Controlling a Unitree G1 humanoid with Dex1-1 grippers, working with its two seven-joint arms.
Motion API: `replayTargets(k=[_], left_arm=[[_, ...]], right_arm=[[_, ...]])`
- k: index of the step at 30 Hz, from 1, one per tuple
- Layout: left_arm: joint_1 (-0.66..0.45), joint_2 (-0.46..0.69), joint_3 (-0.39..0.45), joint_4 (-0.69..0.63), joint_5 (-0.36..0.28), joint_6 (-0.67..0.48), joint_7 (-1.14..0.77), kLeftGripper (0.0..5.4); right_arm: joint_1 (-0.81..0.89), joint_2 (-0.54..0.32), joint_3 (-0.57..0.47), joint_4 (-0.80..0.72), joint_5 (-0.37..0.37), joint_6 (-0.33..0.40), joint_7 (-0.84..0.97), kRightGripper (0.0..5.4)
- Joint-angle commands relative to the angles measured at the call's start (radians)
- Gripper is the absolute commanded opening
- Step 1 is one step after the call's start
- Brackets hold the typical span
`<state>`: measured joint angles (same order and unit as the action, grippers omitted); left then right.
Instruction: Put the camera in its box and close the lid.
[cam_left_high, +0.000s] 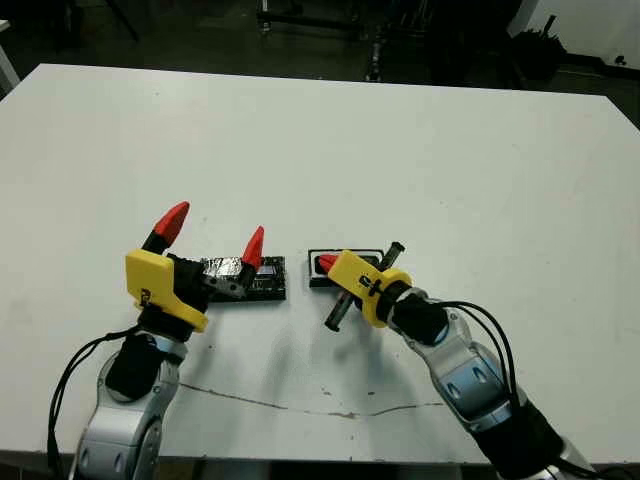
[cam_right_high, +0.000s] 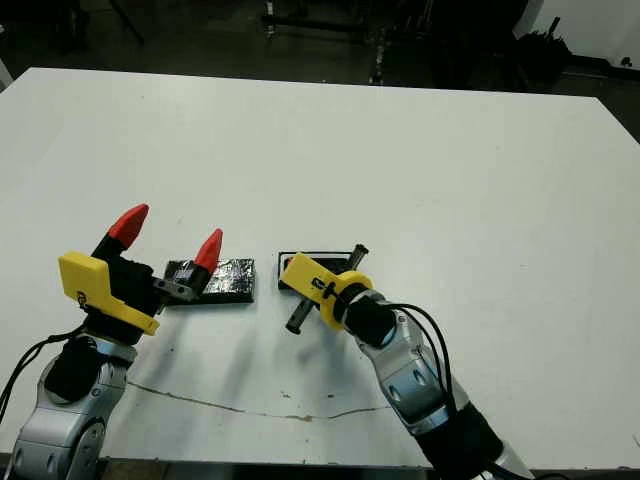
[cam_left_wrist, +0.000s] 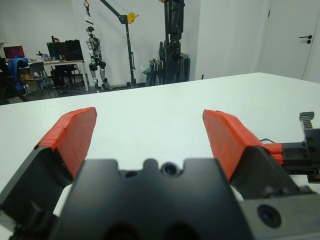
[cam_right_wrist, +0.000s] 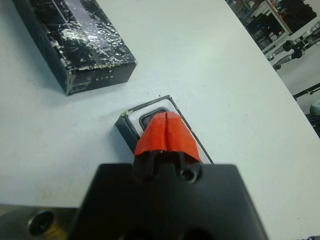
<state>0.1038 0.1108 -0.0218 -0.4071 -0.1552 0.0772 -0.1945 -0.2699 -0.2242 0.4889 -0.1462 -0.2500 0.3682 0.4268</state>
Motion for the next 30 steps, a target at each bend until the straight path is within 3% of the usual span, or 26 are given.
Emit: replayTargets(k=[1,6,12,17,22,26,30], left_arm=[[0.007,0.0,-0.001,-0.005,0.001,0.01,0.004,5.4],[0.007,0.005,0.0,-0.005,0.006,0.003,0.002,5.4],[0.0,0.037,0.012,-0.035,0.004,0.027,-0.017,5.4],[-0.053,0.123,0.044,-0.019,0.003,-0.003,-0.095,5.4],[-0.139,0.235,0.085,0.018,-0.043,0.002,-0.218,5.4],[-0.233,0.375,0.095,0.071,-0.08,0.026,-0.382,5.4],[-0.372,0.54,0.066,0.139,-0.134,0.122,-0.602,5.4]], right_arm=[[0.058,-0.043,-0.022,0.027,0.016,0.027,0.034,0.01],[0.096,-0.053,-0.085,-0.004,0.051,-0.064,0.024,0.01],[0.185,-0.027,-0.261,-0.295,0.174,0.039,-0.001,0.01],[0.236,-0.007,-0.484,-0.505,0.362,0.074,-0.018,0.01],[0.335,-0.016,-0.7,-0.637,0.573,0.102,-0.026,0.01],[0.441,-0.022,-0.81,-0.685,0.676,0.107,-0.041,0.01],[0.528,-0.029,-0.89,-0.689,0.799,0.147,-0.061,0.01]])
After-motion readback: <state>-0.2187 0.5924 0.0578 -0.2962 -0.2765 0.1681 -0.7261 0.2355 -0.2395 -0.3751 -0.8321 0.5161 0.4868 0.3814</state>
